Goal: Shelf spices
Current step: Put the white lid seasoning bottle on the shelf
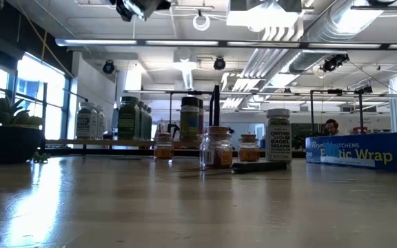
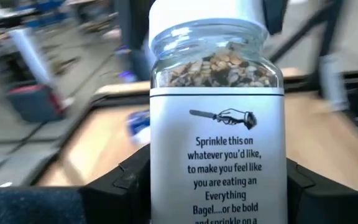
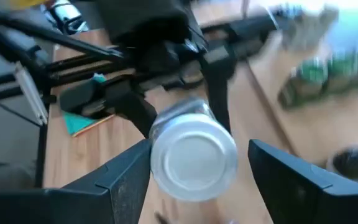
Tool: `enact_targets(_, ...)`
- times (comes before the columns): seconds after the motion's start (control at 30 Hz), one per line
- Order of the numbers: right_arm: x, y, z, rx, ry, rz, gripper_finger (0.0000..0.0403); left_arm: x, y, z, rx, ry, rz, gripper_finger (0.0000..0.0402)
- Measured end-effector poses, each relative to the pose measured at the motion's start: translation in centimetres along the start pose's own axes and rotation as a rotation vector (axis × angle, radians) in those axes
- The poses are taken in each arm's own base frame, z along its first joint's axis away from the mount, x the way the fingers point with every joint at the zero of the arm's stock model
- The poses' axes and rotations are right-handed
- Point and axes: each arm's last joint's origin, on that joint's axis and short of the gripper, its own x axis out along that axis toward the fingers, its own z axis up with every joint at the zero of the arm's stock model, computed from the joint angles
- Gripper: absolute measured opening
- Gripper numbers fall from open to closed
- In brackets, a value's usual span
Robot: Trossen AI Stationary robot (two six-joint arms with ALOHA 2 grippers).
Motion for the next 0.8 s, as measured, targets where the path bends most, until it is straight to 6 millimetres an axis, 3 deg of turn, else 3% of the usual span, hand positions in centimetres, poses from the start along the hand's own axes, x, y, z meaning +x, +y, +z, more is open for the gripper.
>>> enact_targets(0.2, -1.9, 5.2, -0.9, -0.301, -0.135, -0.042, 0.0259, -0.2, -0.9, 1.0, -0.015, -0.128, -0.248, 0.0193)
enact_targets(0.37, -2.9, 8.4, -1.2, -0.472, -0.259, -0.093, 0.0259, -0.6, -2.1, 2.0, -0.006, -0.236, -0.351, 0.0193)
enact_targets(0.63, -3.3, 9.4, -0.7, -0.400, -0.351, -0.052, 0.0259, -1.6, -3.6, 3.2, 0.031, -0.369, -0.376, 0.0193)
enact_targets(0.8, -2.4, 9.5, -0.2, -0.414, -0.382, -0.028, 0.0259, -1.8, -3.7, 3.6, 0.040, -0.422, -0.350, 0.0193)
